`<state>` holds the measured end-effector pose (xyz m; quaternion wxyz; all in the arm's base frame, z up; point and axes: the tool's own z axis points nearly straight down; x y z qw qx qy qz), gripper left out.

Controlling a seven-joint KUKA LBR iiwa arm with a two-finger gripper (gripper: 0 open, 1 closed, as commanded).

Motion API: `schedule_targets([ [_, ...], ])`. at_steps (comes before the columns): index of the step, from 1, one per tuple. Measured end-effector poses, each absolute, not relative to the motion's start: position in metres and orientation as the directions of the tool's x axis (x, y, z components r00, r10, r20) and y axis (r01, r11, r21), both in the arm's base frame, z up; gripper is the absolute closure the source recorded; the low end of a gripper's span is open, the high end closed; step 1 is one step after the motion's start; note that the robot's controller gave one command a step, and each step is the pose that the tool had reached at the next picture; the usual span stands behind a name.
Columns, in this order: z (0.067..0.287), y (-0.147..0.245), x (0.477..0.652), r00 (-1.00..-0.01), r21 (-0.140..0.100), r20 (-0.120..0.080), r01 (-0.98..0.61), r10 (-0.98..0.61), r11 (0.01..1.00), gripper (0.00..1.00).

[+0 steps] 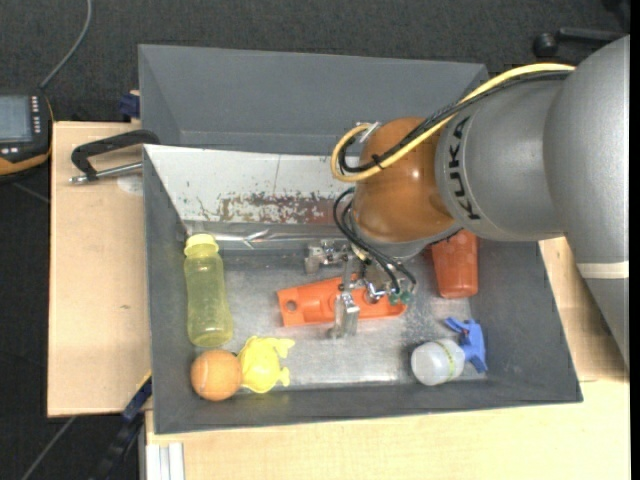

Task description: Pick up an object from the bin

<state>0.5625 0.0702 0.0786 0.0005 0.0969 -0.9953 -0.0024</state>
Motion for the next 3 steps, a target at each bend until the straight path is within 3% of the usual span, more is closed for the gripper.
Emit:
schedule_targets([
  [1,0.0695,0.0608,0.5743,-0.978,0.004,-0.010,-0.208,-0.208,0.978,1.00],
  [3,0.0757,0.0599,0.5740,-0.978,0.004,-0.007,-0.208,-0.208,0.978,1.00],
])
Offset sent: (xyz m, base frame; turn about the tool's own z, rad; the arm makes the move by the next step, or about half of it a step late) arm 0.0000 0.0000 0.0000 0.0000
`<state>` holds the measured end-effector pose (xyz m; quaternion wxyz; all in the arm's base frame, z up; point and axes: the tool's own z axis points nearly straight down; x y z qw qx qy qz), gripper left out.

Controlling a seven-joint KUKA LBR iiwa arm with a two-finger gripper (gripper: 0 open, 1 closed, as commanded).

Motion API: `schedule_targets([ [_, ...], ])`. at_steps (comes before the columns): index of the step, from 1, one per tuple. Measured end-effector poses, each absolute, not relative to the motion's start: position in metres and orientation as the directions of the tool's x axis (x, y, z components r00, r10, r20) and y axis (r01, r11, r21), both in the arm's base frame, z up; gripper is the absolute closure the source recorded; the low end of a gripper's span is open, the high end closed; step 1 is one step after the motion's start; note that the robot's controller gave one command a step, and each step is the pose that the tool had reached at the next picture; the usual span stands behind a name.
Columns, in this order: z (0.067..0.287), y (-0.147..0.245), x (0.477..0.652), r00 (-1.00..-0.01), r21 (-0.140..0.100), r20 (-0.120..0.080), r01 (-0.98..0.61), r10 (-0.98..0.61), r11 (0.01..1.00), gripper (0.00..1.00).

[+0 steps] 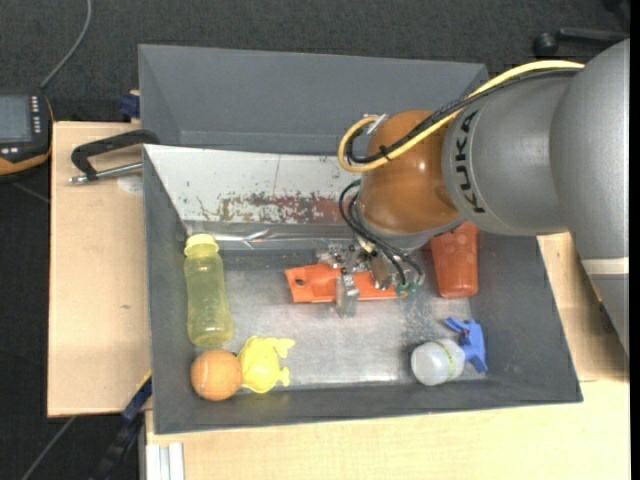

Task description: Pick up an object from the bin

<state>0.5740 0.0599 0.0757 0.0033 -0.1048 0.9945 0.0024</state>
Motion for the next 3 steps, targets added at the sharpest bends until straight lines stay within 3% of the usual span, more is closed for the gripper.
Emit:
schedule_targets([
  [3,0.120,0.061,0.574,-0.978,0.005,-0.010,-0.208,-0.208,0.978,1.00],
])
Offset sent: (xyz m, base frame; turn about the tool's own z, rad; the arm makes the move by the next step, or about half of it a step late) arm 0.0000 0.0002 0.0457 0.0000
